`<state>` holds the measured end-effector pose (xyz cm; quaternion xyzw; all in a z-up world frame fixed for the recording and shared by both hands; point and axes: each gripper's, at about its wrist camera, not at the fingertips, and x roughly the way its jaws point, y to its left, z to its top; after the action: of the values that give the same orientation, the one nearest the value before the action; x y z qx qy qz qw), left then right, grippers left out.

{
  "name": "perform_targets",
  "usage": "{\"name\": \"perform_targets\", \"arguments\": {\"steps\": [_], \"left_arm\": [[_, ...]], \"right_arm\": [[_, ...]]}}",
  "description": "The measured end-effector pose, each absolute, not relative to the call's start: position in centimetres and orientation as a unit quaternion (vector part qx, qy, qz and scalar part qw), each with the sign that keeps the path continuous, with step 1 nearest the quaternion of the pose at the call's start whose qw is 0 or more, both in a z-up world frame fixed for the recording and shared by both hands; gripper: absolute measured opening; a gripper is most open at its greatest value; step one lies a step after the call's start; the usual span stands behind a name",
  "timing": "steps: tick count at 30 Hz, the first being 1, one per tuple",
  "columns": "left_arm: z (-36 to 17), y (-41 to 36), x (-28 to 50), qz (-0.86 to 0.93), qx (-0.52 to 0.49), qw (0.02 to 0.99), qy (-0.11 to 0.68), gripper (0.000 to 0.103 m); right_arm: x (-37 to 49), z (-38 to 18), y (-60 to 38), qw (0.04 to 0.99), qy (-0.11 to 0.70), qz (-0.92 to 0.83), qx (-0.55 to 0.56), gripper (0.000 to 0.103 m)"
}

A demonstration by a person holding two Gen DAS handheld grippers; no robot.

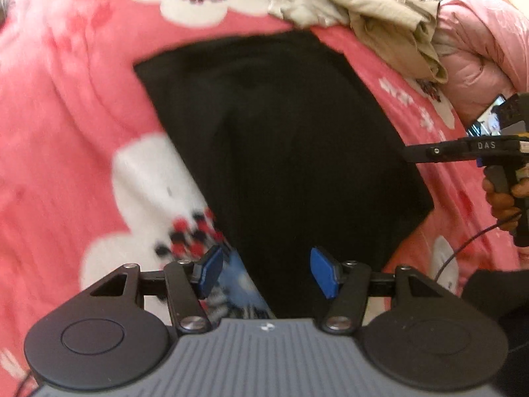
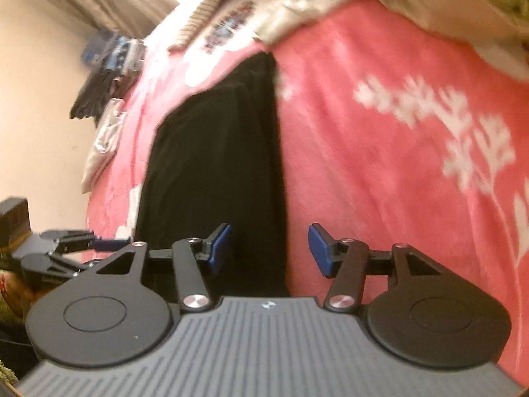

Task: Fold clothes
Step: 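Grasp the black shirt's edge with the right gripper, then grasp the shirt edge with the left gripper while the right gripper holds it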

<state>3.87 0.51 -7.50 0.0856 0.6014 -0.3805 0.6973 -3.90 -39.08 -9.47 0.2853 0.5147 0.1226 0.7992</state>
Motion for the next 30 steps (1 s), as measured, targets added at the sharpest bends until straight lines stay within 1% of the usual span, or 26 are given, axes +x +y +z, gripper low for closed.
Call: {"name": "perform_targets", "arguments": {"steps": [4, 11, 15, 18, 22, 26, 28, 30], "left_arm": [[-9.0, 0.4, 3.1, -0.388, 0.069, 0.671, 0.628, 0.062], [-8.7, -0.2, 4.2, -0.387, 0.065, 0.691, 0.607, 0.058], [-8.7, -0.7, 3.2, -0.390, 0.081, 0.689, 0.605, 0.061], [-8.7, -1.5, 1.9, -0.384, 0.106, 0.694, 0.600, 0.062], [-8.7, -1.8, 1.1, -0.387, 0.100, 0.688, 0.605, 0.062], [-8.7, -2.1, 0.4, -0.391, 0.092, 0.682, 0.612, 0.059], [-8.8, -1.6, 0.7, -0.391, 0.066, 0.676, 0.621, 0.056], [-9.2, -0.9, 1.2, -0.390, 0.035, 0.668, 0.633, 0.054]], "right_arm": [[-5.3, -10.7, -39.2, 0.775, 0.521, 0.139, 0.328, 0.052], [-4.0, -10.3, -39.1, 0.785, 0.499, 0.146, 0.336, 0.052], [-3.4, -11.4, -38.6, 0.776, 0.504, 0.154, 0.347, 0.053], [-4.5, -11.7, -38.2, 0.768, 0.510, 0.170, 0.348, 0.052], [-6.3, -12.2, -38.2, 0.756, 0.513, 0.184, 0.362, 0.051], [-6.9, -12.5, -38.5, 0.745, 0.513, 0.190, 0.381, 0.047], [-6.8, -12.5, -38.6, 0.745, 0.513, 0.193, 0.381, 0.043], [-6.5, -12.5, -39.0, 0.746, 0.507, 0.189, 0.388, 0.040]]}}
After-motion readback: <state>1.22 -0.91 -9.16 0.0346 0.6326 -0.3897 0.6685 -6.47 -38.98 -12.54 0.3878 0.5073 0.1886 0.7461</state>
